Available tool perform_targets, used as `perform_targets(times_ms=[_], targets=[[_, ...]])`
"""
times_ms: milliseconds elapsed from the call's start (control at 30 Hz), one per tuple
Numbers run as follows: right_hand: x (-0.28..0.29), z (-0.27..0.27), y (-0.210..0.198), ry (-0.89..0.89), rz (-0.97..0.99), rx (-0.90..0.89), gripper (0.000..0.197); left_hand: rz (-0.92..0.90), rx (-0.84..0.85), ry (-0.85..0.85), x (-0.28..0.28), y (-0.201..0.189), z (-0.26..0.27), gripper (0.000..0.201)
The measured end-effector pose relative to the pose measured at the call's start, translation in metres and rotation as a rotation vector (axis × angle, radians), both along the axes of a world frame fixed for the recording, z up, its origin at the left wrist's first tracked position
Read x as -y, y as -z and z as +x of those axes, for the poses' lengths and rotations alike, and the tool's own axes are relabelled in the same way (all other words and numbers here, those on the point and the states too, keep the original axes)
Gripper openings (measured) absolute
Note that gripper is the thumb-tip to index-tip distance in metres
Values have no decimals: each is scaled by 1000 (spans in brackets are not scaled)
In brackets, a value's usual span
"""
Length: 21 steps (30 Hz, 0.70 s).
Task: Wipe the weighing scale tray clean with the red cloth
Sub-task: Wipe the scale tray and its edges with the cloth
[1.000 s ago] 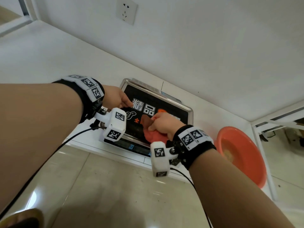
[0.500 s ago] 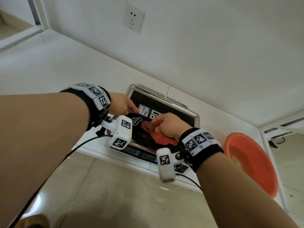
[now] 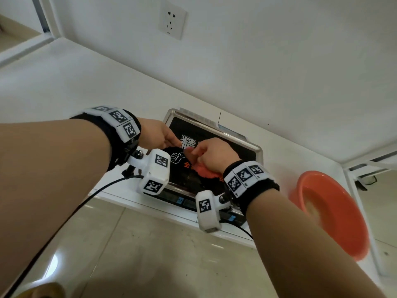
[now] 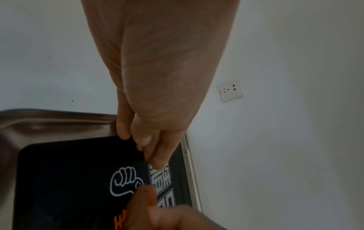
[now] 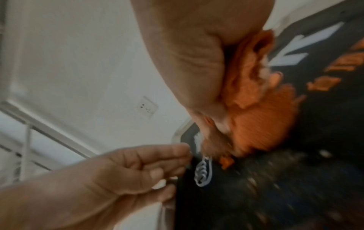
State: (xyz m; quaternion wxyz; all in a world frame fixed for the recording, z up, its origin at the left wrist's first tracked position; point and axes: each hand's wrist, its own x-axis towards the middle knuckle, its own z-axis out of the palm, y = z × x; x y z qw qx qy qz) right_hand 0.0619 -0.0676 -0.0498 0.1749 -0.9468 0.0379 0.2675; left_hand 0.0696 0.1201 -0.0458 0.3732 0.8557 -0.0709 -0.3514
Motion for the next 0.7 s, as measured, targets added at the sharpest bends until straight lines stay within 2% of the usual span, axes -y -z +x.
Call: perform_targets(times_ms=[100, 167, 300, 367, 500, 600, 633, 700], targets=[[9, -1, -3, -78, 44, -52, 28, 0, 4, 0, 0, 0, -1, 53], [22, 0, -9, 9, 80, 16, 28, 3, 0, 3, 0, 0, -1, 54], [38, 4, -9, 163, -2, 134, 31, 9, -18, 20, -2, 1, -1, 56], [35, -1, -2, 152, 9, 99, 26, 3, -31, 18, -3, 2, 0, 56], [23, -1, 1, 125, 140, -87, 29, -6, -65, -1, -4, 4, 4, 55], [21, 11, -4, 212, 165, 75, 27, -2, -46, -7, -4, 5, 3, 56], [17, 13, -4, 201, 120, 123, 26, -2, -42, -7, -4, 5, 2, 57], [6, 12, -4, 129, 72, 104, 30, -13, -46, -15, -3, 7, 1, 57]])
